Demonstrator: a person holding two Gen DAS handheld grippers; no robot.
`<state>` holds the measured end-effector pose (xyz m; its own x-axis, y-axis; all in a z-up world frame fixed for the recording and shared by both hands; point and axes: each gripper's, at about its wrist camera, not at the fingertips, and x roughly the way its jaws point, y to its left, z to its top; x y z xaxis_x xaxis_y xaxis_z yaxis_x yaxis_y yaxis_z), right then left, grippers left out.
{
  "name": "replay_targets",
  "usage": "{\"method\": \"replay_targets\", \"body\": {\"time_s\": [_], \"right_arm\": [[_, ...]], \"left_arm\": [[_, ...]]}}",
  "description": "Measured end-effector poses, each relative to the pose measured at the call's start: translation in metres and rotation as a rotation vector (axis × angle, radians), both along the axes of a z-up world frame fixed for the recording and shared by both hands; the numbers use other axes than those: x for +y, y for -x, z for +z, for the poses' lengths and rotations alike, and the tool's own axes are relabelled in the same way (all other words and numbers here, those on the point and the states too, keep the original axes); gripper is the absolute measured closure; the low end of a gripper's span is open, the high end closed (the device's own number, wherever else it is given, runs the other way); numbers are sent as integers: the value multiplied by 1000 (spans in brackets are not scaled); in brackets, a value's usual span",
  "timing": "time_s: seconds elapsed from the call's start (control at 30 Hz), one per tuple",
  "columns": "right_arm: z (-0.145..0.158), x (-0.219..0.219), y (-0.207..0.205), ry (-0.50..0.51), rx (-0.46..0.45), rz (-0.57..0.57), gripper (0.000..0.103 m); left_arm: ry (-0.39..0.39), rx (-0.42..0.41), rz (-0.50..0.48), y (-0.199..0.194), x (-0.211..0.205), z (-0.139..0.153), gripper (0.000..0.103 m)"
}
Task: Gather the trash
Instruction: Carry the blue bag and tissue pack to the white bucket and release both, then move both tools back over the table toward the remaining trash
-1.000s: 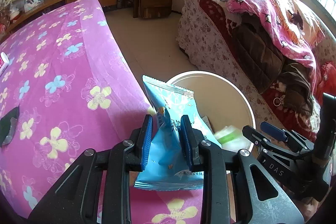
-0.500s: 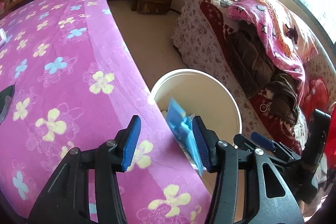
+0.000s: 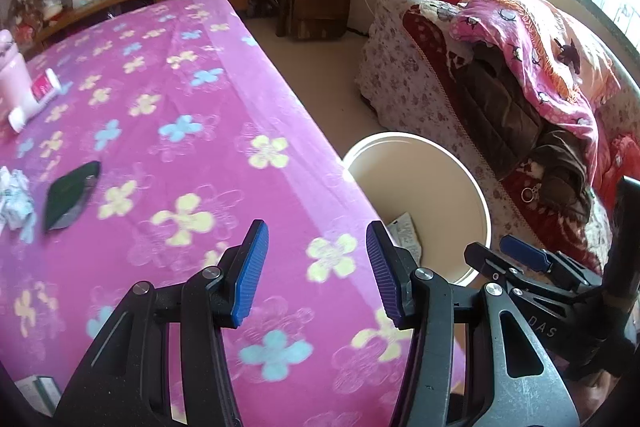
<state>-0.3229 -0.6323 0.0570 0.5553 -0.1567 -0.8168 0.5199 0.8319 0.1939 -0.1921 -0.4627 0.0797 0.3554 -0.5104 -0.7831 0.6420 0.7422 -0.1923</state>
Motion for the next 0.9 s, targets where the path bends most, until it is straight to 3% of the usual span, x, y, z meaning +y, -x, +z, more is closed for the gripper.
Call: {"method": "replay_targets", "body": {"time_s": [0.23,0.7,0.9], "right_arm": [[7,30,-8,2,-5,58,38],[23,119,-48,-1,-25,218,38],[23,160,-73,3,-17,298,37]], "left_arm": [[-15,10,15,12,44,0,54],[-102,100,48,56,186,-32,54],[-114,112,112,36,217,-43,54]]}}
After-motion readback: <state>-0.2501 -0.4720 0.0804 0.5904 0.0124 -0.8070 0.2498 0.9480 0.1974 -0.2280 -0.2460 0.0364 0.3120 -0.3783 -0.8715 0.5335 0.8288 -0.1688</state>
